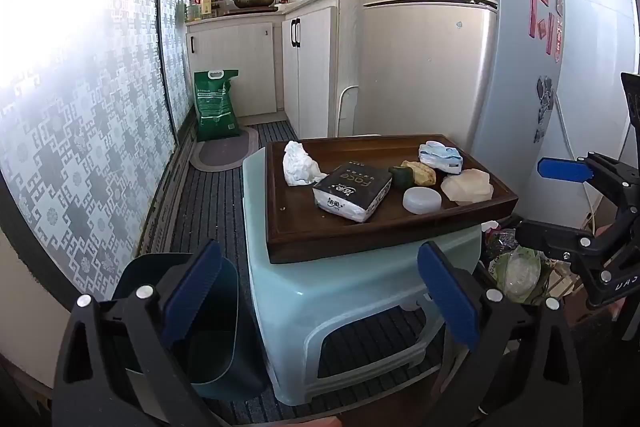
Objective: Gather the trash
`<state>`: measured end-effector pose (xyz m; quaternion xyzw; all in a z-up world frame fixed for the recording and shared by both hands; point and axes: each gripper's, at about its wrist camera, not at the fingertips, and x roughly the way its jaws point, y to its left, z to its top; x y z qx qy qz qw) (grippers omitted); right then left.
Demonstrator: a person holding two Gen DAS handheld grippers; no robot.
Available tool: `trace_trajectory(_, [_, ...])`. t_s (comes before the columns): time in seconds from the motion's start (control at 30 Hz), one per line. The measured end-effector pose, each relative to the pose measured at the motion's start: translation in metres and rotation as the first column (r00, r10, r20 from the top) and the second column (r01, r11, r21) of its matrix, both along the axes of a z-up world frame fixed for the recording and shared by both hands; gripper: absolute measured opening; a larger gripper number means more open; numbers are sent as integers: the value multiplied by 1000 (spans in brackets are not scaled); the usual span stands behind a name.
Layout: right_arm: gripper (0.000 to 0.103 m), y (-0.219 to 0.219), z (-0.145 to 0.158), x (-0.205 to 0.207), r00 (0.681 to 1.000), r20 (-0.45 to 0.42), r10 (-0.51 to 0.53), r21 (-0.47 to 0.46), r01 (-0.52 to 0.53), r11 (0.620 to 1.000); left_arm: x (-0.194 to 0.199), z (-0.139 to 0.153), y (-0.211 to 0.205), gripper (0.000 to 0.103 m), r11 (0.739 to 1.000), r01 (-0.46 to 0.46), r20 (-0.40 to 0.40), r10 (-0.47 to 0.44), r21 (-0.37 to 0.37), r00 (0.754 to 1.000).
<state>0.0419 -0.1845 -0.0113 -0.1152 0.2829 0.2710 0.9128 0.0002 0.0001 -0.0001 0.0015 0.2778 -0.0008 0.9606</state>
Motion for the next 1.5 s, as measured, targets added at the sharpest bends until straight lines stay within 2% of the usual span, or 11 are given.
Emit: trace_trajectory(1.5, [100, 2, 2, -3, 1000, 4, 3, -2, -3, 1000, 0, -1, -7, 100, 1000, 16, -3, -16, 0, 1000])
